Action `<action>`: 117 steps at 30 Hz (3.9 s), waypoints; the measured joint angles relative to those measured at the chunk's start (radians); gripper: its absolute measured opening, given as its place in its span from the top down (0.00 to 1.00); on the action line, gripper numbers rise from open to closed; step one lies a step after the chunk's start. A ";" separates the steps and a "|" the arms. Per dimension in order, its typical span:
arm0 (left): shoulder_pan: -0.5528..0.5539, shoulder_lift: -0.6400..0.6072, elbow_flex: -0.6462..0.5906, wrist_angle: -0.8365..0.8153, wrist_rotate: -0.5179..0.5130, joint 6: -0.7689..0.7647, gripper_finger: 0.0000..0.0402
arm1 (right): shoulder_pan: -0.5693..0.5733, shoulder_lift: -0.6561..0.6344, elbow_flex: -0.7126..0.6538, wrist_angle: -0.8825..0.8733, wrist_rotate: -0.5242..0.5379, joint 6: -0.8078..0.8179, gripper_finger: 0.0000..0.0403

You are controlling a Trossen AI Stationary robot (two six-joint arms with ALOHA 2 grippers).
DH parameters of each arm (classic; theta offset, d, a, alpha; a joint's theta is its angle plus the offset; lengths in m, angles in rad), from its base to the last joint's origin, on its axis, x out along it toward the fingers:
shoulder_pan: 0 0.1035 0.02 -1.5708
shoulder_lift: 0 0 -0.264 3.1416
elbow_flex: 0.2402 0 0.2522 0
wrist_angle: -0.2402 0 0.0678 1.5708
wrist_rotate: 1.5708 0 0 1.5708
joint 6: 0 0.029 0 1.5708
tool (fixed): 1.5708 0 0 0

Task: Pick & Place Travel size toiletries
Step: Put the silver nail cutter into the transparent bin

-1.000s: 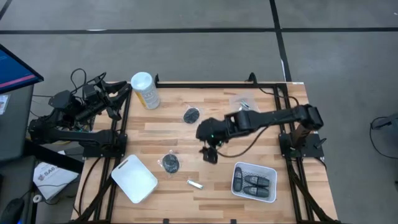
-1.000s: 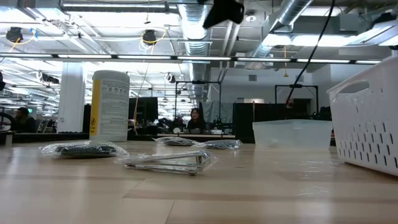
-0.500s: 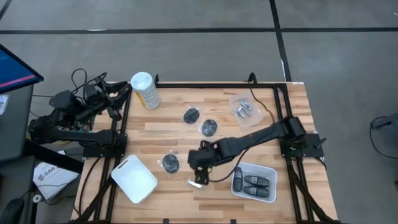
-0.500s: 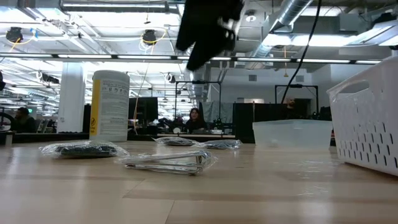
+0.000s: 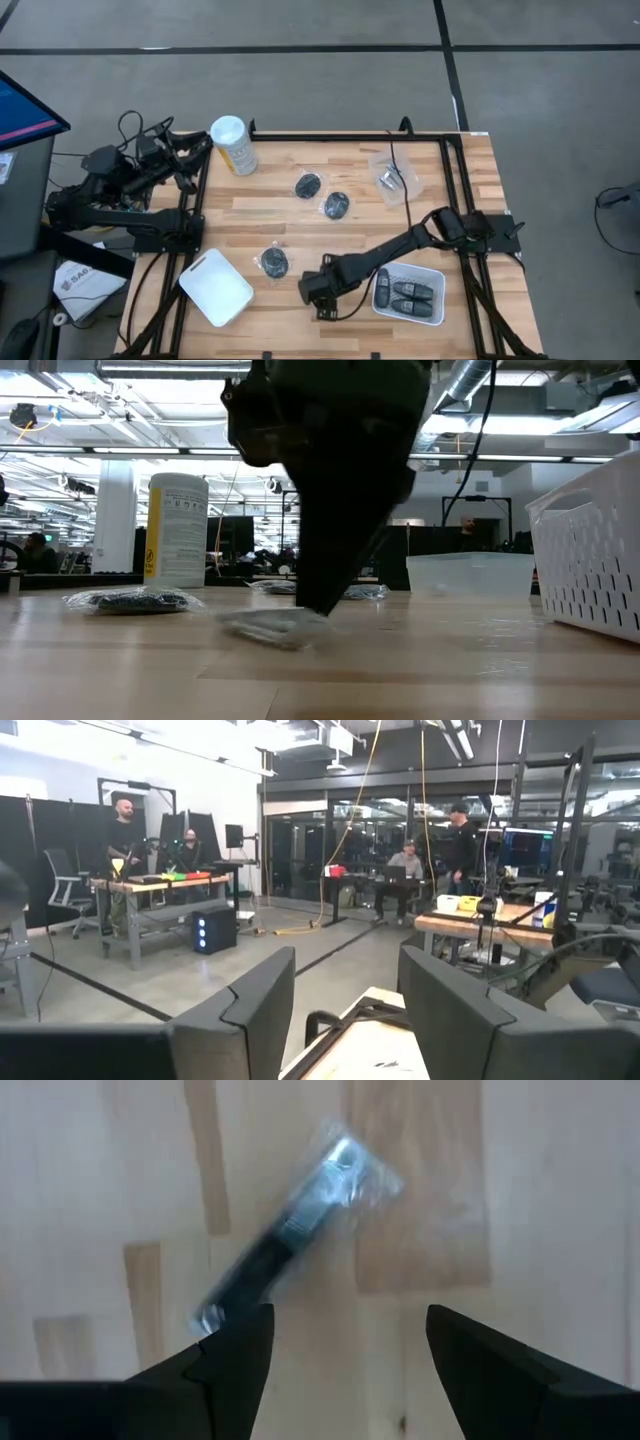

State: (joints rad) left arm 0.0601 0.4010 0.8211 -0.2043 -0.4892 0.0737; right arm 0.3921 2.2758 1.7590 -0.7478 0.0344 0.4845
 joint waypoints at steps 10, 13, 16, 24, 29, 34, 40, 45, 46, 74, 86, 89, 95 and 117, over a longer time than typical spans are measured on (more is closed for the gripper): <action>0.000 -0.002 0.000 0.003 0.000 0.000 0.56 | -0.017 -0.031 0.023 -0.020 -0.009 0.079 0.37; 0.000 -0.002 0.000 0.003 0.000 0.000 0.56 | -0.025 -0.050 0.064 0.011 -0.004 0.092 0.37; 0.000 -0.002 0.000 0.003 0.000 0.000 0.56 | -0.017 -0.036 0.095 0.045 0.010 0.104 0.37; 0.000 -0.002 0.000 0.003 0.000 0.000 0.56 | 0.010 0.047 0.100 0.072 0.026 0.235 0.37; 0.000 -0.002 0.000 0.003 0.000 0.000 0.56 | 0.025 0.070 0.101 0.048 0.020 0.306 0.37; 0.000 -0.002 0.000 0.003 0.000 0.000 0.56 | 0.028 0.074 0.105 -0.073 0.050 0.362 0.37; 0.000 -0.002 0.000 0.003 0.000 0.000 0.56 | 0.023 0.079 0.105 -0.169 0.060 0.331 0.42; 0.000 -0.002 0.000 0.004 0.000 0.000 0.56 | 0.012 0.080 0.104 -0.184 0.070 0.207 0.48; 0.000 -0.002 0.000 0.004 0.000 0.000 0.56 | 0.008 0.080 0.104 -0.185 0.067 0.178 0.50; 0.000 -0.002 0.000 0.013 0.000 0.000 0.56 | -0.091 -0.098 0.096 -0.265 0.041 -0.041 0.88; 0.000 -0.001 0.000 0.027 0.000 0.000 0.56 | -0.335 -0.246 0.099 -0.468 0.135 -0.206 0.88; 0.000 -0.001 0.000 0.027 -0.001 0.000 0.56 | -0.419 -0.264 0.099 -0.497 0.155 -0.263 0.88; 0.000 -0.001 0.000 0.028 -0.016 0.000 0.56 | -0.603 -0.304 0.053 -0.547 0.155 -0.338 0.88; 0.000 -0.002 0.000 0.031 -0.042 -0.003 0.56 | -1.000 -0.602 -0.545 -0.374 0.154 -0.313 0.88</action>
State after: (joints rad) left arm 0.0601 0.3994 0.8211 -0.1738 -0.5312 0.0704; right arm -0.6083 1.6740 1.2136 -1.1223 0.1883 0.1716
